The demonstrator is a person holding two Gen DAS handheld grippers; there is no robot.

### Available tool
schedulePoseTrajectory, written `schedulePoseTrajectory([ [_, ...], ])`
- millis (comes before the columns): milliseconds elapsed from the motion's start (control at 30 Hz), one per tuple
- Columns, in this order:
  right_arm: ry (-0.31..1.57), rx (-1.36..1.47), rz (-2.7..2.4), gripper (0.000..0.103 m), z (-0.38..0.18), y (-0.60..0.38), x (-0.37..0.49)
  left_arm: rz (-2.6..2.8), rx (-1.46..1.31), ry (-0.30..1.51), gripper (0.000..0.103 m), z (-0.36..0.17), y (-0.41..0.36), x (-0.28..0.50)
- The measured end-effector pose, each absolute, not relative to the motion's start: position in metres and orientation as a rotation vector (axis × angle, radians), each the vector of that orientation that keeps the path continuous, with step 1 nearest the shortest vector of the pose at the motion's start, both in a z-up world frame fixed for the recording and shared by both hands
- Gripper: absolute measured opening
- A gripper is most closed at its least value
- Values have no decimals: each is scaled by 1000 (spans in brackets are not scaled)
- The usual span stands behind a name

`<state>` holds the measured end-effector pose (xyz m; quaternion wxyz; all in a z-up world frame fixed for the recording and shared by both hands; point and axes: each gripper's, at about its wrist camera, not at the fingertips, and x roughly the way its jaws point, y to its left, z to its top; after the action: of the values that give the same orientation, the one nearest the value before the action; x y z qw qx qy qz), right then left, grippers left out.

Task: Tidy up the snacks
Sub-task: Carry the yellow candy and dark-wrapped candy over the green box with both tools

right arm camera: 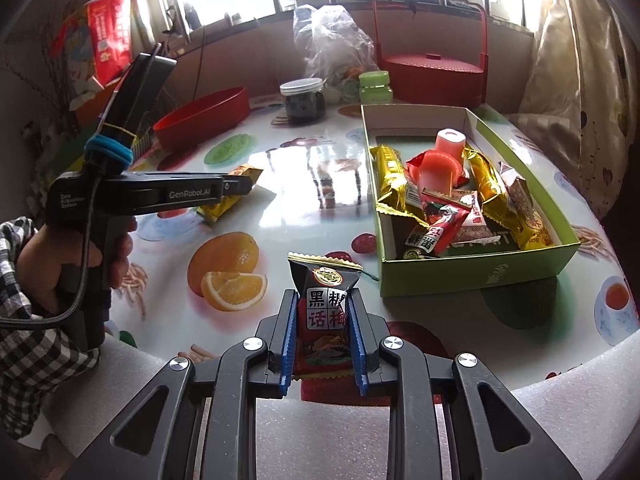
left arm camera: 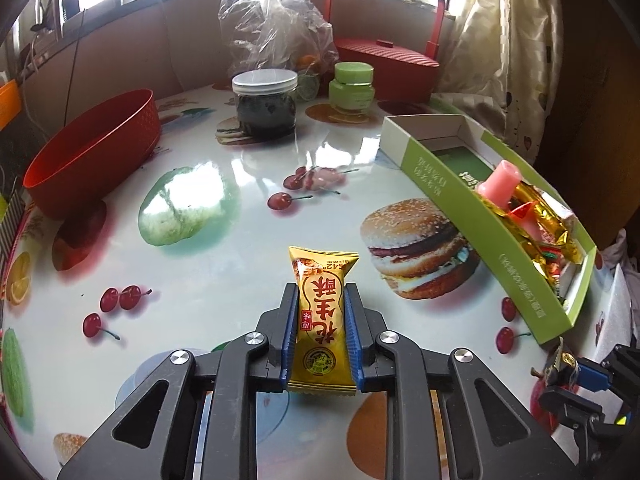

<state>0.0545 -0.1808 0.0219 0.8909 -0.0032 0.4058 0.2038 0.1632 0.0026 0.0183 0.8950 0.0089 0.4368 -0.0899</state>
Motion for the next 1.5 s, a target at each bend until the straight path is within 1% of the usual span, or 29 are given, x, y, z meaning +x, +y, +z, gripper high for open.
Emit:
schedulePoseTrajectory([
  [767,781,54,336,22,43,-213,47,-270,21,795,23,63,-26,132],
  [1500,696,38,241,22,85,-242,63,-348,30,743,23,90,-66,143],
])
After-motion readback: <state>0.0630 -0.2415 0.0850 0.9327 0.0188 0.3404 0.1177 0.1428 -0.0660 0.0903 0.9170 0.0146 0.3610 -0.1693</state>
